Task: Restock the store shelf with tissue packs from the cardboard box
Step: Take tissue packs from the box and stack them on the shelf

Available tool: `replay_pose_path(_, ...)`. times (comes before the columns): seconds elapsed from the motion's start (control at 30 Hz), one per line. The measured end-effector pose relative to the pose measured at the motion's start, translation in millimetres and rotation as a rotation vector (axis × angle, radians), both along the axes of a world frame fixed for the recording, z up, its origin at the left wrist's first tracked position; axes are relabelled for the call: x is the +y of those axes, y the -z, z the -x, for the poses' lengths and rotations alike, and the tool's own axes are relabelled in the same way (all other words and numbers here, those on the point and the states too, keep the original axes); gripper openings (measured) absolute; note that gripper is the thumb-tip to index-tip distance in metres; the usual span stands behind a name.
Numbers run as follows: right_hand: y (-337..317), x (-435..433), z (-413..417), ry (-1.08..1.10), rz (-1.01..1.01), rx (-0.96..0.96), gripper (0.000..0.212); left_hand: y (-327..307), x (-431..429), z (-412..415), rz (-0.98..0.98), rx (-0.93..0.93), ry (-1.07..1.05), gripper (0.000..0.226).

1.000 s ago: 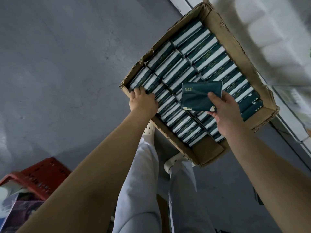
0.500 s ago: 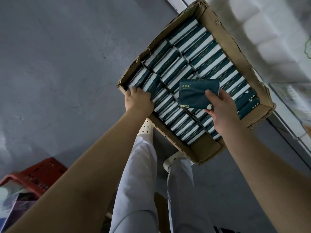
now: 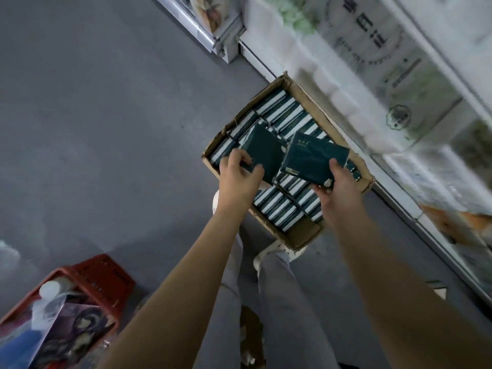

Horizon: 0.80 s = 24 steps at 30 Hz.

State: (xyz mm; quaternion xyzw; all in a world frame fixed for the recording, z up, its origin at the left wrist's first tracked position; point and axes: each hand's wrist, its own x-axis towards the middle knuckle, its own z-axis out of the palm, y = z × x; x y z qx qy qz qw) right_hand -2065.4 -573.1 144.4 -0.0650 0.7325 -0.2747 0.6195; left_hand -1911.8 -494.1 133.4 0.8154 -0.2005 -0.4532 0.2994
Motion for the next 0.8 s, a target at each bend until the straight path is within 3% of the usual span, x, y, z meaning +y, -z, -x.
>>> replay_pose_path(0.17,-120.0,4.3,8.0,0.187,0.065,-0.111,0.025,-121.6,-15.7,0.8,0.159,0.059,-0.029,0.028)
replay_pose_path(0.27,-204.3,6.6,11.2,0.314,0.119,-0.235,0.018,-204.1,-23.6,-1.8,0.266,0.251,-0.086,0.058)
replay_pose_path(0.47,-342.9,15.5,23.1,0.241,0.337,-0.337,0.016,-338.2,-45.8,-12.8,0.348,0.486,-0.311,0.072)
replay_pose_path(0.6,-410.5,13.2,38.3,0.116,0.486,-0.270,0.015,-412.7,-60.5,-12.7,0.553,0.600,-0.180,0.029)
replay_pose_path(0.67,-441.5,11.1,46.0,0.084,0.576,-0.244,0.007,-446.5,-69.2,-13.1,0.656,0.649,-0.089,0.022)
replay_pose_path(0.8,-489.7,3.5,58.4,0.128,0.731,-0.213,0.012,-500.6,-91.1,-15.0,0.769,0.661,0.046,0.016)
